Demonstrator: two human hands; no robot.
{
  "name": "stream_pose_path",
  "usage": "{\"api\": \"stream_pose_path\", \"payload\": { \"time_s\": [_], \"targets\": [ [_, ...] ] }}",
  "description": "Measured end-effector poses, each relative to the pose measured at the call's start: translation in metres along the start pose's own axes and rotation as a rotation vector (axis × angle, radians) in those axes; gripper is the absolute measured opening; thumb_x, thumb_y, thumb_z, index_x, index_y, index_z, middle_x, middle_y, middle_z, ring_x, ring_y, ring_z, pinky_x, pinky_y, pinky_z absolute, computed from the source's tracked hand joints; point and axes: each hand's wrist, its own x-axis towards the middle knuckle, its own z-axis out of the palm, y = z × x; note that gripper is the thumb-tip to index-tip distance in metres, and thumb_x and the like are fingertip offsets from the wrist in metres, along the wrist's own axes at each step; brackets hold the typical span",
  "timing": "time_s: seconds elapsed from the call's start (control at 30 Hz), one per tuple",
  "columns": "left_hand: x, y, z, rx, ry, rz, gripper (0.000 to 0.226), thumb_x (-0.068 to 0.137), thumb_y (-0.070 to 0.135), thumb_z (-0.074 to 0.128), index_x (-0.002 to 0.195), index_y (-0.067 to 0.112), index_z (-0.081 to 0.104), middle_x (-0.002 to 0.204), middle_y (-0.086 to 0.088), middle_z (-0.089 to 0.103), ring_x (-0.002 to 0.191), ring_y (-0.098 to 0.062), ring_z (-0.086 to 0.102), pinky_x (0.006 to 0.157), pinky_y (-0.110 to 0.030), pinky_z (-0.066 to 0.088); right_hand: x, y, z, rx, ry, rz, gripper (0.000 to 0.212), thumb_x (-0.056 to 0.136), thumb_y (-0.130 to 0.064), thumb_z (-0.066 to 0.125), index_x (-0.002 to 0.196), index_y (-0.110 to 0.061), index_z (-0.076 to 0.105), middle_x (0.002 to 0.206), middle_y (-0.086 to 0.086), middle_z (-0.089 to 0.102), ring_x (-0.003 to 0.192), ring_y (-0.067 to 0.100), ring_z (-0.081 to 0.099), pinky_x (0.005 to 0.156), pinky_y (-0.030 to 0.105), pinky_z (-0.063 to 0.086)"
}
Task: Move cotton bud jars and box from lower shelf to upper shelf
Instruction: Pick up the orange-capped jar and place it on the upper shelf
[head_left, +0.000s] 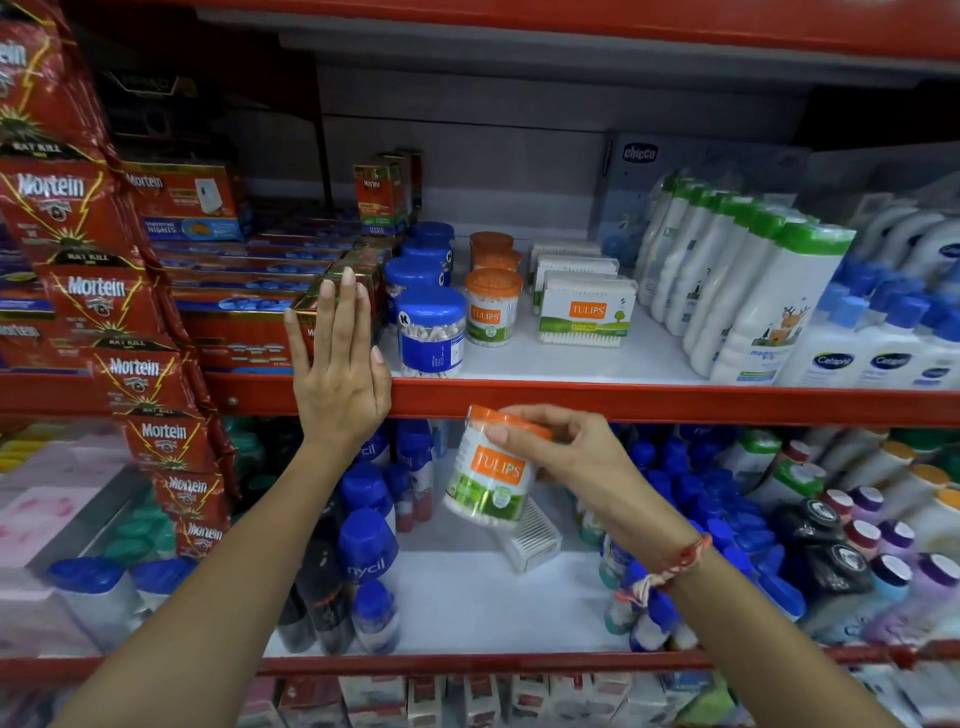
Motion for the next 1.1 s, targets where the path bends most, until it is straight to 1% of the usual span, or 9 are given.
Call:
{"api": "stream_pose_path", "payload": {
  "time_s": [0.07,0.17,0.23,0.37,0.53,0.63,0.8,0.97,1.1],
  "targets": [
    [0.0,0.0,0.0,-0.001,-0.012,-0.003,0.056,0.101,0.022,0.025,0.153,0.001,0.019,0.16,-0.013,0.017,0.151,-0.019,-0.005,0.122,-0.049,0.0,-0.003,-0.008,-0.001,-0.004,-0.015,-0.012,0.055,0.055,-0.043,0.081,0.101,-0.015,0.073,0.095,0.003,0.078,0.087,0.014,0.074,0.073,0.022,0.058],
    [-0.001,0.001,-0.001,0.004,-0.026,-0.01,0.057,0.101,0.022,0.025,0.153,0.001,0.019,0.161,-0.013,0.017,0.151,-0.019,-0.005,0.122,-0.05,0.0,-0.005,-0.015,-0.002,0.024,-0.023,-0.011,0.034,0.069,-0.026,0.079,0.099,-0.012,0.074,0.085,-0.001,0.078,0.077,0.007,0.074,0.062,0.014,0.056],
    [-0.002,0.001,-0.001,0.001,-0.025,-0.011,0.057,0.101,0.023,0.025,0.153,0.001,0.019,0.16,-0.015,0.02,0.151,-0.019,-0.005,0.122,-0.049,-0.002,-0.005,-0.017,-0.001,0.034,-0.017,-0.011,0.031,0.072,-0.022,0.079,0.1,-0.011,0.074,0.084,-0.002,0.078,0.075,0.007,0.074,0.061,0.015,0.057],
    [-0.003,0.001,-0.002,-0.005,-0.017,-0.005,0.056,0.101,0.023,0.023,0.152,0.001,0.02,0.16,-0.014,0.019,0.151,-0.019,-0.004,0.123,-0.048,-0.002,0.001,-0.019,-0.002,0.025,0.03,-0.04,0.05,0.062,-0.032,0.08,0.107,-0.011,0.071,0.098,0.004,0.078,0.086,0.012,0.074,0.071,0.02,0.06],
    [-0.006,0.002,0.0,-0.022,0.003,-0.001,0.056,0.102,0.024,0.022,0.153,0.002,0.019,0.16,-0.011,0.015,0.152,-0.021,0.001,0.122,-0.051,0.003,0.023,-0.027,-0.004,0.019,0.229,-0.162,0.054,0.067,-0.026,0.084,0.117,-0.019,0.063,0.103,-0.005,0.072,0.088,0.006,0.072,0.075,0.022,0.06],
    [-0.005,0.0,0.002,-0.016,0.014,0.008,0.056,0.101,0.023,0.024,0.153,0.002,0.019,0.162,-0.01,0.01,0.152,-0.022,0.003,0.122,-0.053,0.006,0.045,-0.035,-0.004,-0.088,0.355,-0.301,0.065,0.064,-0.033,0.087,0.123,-0.023,0.06,0.113,-0.004,0.069,0.101,0.007,0.067,0.084,0.027,0.058],
    [-0.004,-0.002,0.004,-0.001,0.022,0.018,0.058,0.098,0.022,0.028,0.152,0.0,0.022,0.164,-0.006,0.002,0.152,-0.024,0.007,0.123,-0.052,0.005,0.082,-0.038,-0.007,-0.258,0.448,-0.387,0.078,0.059,-0.043,0.087,0.127,-0.022,0.056,0.118,-0.001,0.067,0.104,0.013,0.065,0.088,0.035,0.058],
    [-0.003,-0.001,0.003,-0.003,0.024,0.02,0.059,0.098,0.022,0.028,0.152,0.001,0.02,0.165,-0.006,0.002,0.152,-0.024,0.007,0.123,-0.051,0.005,0.101,-0.023,-0.002,-0.429,0.436,-0.405,0.079,0.06,-0.041,0.088,0.127,-0.015,0.056,0.118,0.004,0.066,0.094,0.007,0.061,0.078,0.019,0.052],
    [-0.002,-0.001,0.002,-0.006,0.01,0.018,0.059,0.098,0.021,0.029,0.152,0.001,0.02,0.165,-0.005,0.001,0.152,-0.023,0.006,0.123,-0.051,0.004,0.102,-0.018,-0.005,-0.494,0.412,-0.397,0.083,0.066,-0.044,0.084,0.135,-0.013,0.048,0.123,0.005,0.064,0.099,0.009,0.06,0.083,0.019,0.049]
  ]
}}
